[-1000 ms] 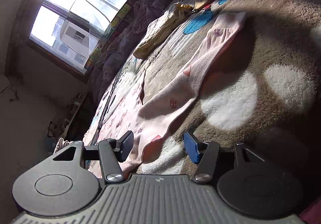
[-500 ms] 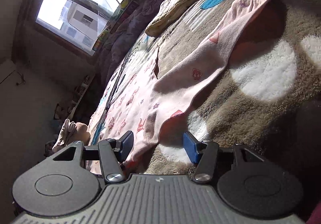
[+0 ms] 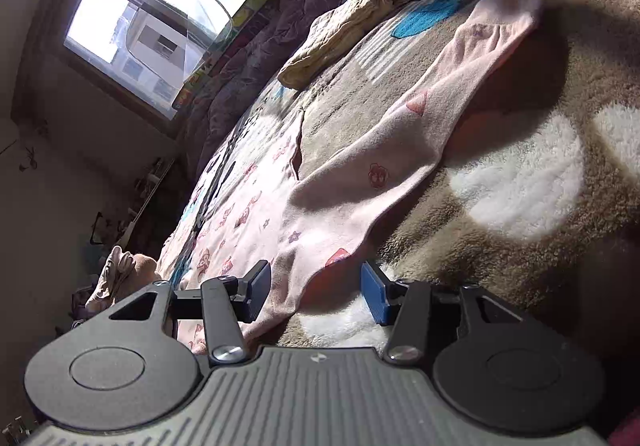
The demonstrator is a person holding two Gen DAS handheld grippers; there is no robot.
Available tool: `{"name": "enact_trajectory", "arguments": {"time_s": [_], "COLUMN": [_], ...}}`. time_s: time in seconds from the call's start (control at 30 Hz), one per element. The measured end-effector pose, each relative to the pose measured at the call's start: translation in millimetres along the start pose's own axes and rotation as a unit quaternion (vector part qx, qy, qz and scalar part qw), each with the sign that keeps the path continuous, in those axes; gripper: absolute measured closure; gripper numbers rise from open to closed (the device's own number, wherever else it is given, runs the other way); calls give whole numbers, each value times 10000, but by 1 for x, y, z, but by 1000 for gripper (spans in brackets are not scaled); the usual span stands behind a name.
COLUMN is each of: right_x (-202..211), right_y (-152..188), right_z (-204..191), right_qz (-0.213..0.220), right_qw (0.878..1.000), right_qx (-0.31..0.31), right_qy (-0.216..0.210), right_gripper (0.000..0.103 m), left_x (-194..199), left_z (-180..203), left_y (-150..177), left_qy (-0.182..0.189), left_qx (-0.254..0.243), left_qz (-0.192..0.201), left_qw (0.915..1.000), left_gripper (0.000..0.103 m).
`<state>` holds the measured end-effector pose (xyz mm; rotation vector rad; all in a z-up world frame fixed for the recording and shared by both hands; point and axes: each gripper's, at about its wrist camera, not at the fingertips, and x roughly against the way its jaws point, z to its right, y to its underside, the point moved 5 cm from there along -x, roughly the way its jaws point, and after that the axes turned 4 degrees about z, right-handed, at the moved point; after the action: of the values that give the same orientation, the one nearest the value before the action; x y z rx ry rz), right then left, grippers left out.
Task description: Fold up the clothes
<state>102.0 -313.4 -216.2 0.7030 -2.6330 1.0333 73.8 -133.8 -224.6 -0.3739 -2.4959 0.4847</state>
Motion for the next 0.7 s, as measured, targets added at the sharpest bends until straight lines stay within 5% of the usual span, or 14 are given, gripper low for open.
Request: {"name": "enact_trajectory", "arguments": {"time_s": [0.17,0.33,0.47,0.53,0.7], "right_x": [-1,-11,-25,-32,-43], "right_y": [18,12,5,9,15], "right_z": [-46,-46,-33,-32,-34], "right_qz": [-63,43,30,-37,-16], "right_qw": [9815,9785,9796,9727,9571], "right_qx": [1909,2037,1916,2182,2734], "right_qy": [131,316,604,790,961], "right_gripper": [49,50,51,54,54], "left_x": [-8,-14,-2,2,-3], "left_z": [6,8,2,3,1], "left_y": [-2,-2,0,6,13], "left_qy": [-223,-316,-85,-11,101], "left_qx": [-256,-429,-523,-770,-511], "left_qz": [-18,-31,10,-26,18], "left_qw": [9994,9986,9986,9970,9986], "left_gripper": [97,95,103,103,103]}}
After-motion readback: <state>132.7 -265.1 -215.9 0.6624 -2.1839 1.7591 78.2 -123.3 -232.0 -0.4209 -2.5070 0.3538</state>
